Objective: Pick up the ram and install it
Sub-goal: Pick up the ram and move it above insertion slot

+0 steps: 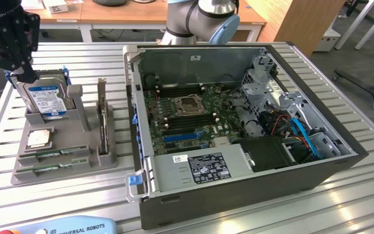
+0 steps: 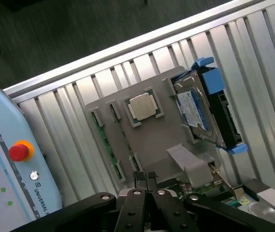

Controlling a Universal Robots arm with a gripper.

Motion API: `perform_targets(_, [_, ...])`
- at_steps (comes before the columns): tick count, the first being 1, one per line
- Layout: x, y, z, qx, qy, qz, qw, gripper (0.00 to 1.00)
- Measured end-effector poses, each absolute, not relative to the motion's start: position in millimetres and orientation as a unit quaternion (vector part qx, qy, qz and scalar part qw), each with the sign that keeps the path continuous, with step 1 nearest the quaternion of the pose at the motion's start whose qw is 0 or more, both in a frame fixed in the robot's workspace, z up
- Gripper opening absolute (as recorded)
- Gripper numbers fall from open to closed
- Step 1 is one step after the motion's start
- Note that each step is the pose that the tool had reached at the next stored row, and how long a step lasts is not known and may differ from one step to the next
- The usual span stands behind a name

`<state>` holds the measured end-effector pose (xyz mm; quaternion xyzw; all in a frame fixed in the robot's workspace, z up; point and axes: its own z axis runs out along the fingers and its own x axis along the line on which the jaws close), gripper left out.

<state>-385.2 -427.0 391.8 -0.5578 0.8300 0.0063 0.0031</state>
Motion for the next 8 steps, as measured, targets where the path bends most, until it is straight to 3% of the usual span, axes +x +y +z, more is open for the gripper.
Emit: perform_targets(8, [-385.2,-427.0,391.8,-0.599,0.801,0.006,0.003,0.10])
